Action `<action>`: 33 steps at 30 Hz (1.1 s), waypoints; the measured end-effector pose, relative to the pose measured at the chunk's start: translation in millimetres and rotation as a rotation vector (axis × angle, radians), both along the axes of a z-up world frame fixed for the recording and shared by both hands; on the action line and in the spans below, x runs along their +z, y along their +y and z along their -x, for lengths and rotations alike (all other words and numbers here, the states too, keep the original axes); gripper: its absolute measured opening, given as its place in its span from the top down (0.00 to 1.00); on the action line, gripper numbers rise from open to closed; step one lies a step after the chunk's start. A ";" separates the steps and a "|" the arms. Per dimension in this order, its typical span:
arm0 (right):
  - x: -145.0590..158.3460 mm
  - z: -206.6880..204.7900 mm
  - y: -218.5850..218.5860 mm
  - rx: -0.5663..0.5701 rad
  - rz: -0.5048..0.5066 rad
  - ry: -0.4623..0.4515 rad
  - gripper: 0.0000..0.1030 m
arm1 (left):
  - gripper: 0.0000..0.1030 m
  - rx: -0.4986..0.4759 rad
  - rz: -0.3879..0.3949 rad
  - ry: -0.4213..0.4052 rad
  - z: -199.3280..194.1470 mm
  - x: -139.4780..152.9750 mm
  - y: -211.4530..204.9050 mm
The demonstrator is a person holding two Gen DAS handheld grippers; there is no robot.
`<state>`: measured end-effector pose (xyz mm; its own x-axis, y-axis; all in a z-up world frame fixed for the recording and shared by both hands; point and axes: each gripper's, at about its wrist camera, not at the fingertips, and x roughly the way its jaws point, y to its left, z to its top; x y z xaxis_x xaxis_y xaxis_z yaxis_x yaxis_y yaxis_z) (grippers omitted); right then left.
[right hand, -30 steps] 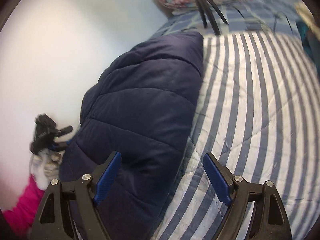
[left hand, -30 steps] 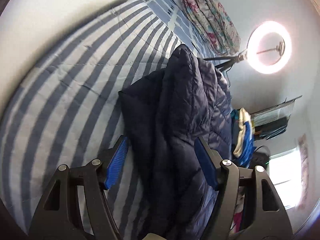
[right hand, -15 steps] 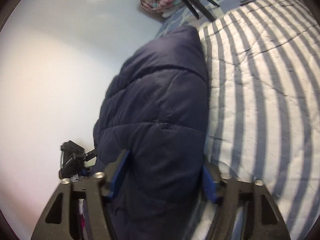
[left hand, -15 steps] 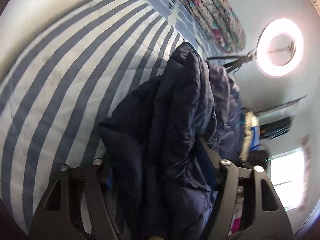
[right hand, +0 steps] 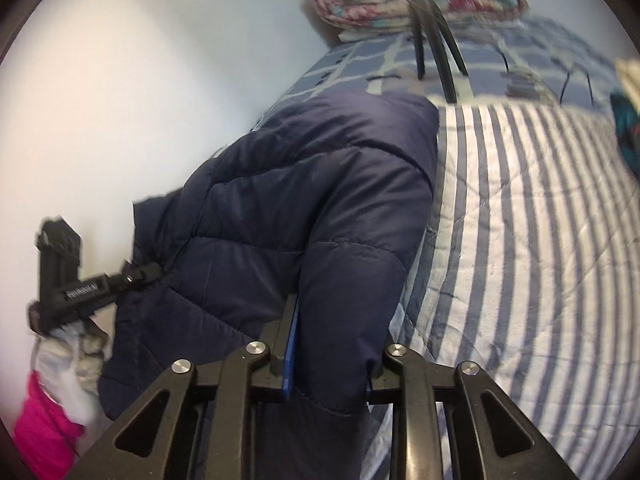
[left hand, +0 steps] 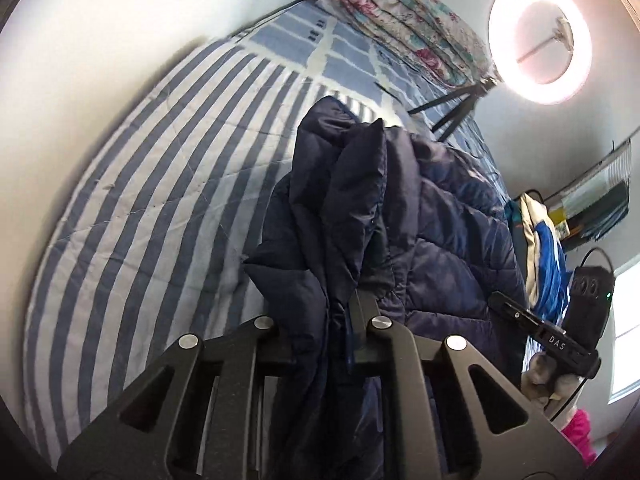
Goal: Fold large clothes
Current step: 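Lift the folded jacket with both tools and carry it toward the bed head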
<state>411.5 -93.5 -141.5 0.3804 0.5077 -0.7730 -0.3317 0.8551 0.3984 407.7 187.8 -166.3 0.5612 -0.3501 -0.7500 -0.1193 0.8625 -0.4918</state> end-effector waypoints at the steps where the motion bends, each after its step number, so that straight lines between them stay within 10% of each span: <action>1: 6.0 5.4 1.1 0.011 0.021 -0.007 0.79 | 0.88 -0.008 -0.003 -0.003 4.8 3.3 -3.3; 16: 59.6 100.9 -64.0 0.030 0.218 -0.062 0.80 | 0.89 -0.196 -0.010 -0.010 75.2 36.1 -103.1; 33: 135.7 146.0 -192.0 -0.105 0.282 -0.207 0.81 | 0.89 -0.381 -0.031 -0.171 68.8 115.0 -250.8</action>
<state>265.6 -285.5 -5.9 0.5825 0.2350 -0.7781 -0.2848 0.9556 0.0754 338.9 -62.9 -51.2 0.5132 -0.5352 -0.6709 0.2921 0.8440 -0.4498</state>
